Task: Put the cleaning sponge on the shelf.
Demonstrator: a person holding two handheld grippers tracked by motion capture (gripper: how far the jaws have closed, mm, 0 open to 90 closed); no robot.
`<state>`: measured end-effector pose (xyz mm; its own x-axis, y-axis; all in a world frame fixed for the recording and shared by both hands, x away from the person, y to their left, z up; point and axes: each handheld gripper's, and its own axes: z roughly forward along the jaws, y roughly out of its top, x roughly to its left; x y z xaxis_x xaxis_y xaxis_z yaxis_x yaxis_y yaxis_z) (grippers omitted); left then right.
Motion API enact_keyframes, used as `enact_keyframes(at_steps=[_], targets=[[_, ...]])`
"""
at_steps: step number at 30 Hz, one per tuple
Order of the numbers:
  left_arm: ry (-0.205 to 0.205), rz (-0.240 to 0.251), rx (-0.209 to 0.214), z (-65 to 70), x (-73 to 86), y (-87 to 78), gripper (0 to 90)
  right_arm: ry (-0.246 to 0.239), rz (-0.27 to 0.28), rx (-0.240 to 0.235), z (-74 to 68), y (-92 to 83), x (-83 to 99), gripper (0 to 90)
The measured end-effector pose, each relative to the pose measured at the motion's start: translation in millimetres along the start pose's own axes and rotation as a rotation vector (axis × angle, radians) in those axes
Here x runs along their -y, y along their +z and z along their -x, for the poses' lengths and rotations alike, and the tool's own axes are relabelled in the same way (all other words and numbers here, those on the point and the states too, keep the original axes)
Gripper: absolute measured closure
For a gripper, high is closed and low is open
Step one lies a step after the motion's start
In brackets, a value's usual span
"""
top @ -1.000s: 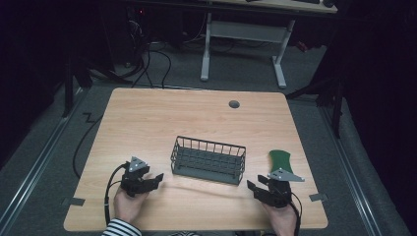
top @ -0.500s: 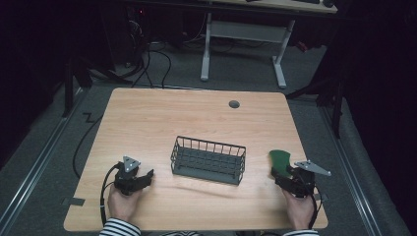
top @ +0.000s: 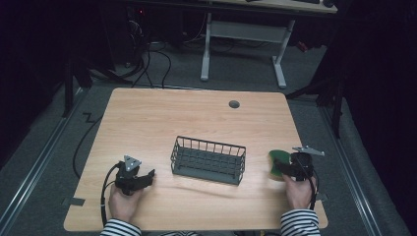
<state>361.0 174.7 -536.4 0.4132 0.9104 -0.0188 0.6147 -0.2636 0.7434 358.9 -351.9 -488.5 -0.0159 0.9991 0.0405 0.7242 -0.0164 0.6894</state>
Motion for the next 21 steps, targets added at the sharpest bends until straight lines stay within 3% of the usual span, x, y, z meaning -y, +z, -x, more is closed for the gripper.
enact_keyframes(at_steps=[10,21], targets=[[-0.006,0.0,0.01,-1.0,0.0,-0.2,29.0,0.044,-0.138,0.008,3.2,15.4,-11.1,23.4],[-0.011,0.005,0.015,-1.8,0.2,-0.3,28.6,0.043,-0.209,0.011,1.4,24.3,-16.9,24.6]])
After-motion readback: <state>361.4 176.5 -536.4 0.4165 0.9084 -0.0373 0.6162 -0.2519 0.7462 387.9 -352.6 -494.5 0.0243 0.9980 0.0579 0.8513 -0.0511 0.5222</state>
